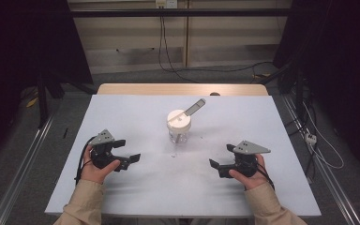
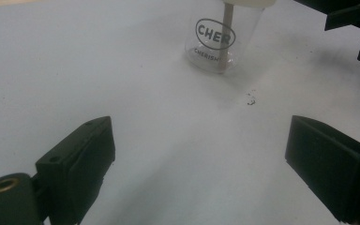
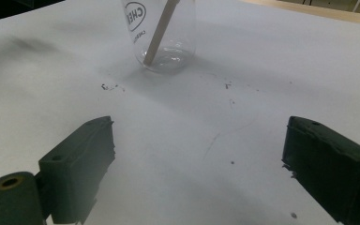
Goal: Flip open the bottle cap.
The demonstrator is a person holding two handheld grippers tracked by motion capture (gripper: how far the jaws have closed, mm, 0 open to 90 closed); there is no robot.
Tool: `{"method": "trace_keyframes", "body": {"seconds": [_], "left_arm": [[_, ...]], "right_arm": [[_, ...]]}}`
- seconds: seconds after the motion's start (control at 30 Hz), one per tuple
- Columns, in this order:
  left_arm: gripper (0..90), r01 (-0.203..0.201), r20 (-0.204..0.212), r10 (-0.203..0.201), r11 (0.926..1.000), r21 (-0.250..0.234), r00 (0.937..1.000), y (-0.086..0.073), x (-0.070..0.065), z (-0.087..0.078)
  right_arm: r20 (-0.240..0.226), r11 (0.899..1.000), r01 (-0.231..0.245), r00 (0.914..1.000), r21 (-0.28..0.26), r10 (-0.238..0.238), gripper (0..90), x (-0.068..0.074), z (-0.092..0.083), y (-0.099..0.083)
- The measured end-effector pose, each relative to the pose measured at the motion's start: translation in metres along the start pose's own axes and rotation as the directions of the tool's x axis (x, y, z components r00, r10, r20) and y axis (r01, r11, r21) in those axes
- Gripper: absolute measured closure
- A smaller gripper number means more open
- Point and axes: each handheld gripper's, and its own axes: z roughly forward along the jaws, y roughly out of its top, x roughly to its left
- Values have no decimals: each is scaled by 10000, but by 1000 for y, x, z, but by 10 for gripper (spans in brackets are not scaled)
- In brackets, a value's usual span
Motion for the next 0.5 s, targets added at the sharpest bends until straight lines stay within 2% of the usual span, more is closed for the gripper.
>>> {"method": "trace_keyframes", "body": {"seconds": [0.3, 0.5], "left_arm": [[84, 149, -226, -153, 9998, -166, 9996, -10, 4, -13], [84, 84, -283, -85, 10000, -12, 9996, -13, 5, -16]], "right_arm": [[170, 10000, 20, 9999, 14, -20, 91, -6, -13, -9], [268, 10000, -11, 9996, -16, 11, 91, -7, -21, -14]]}}
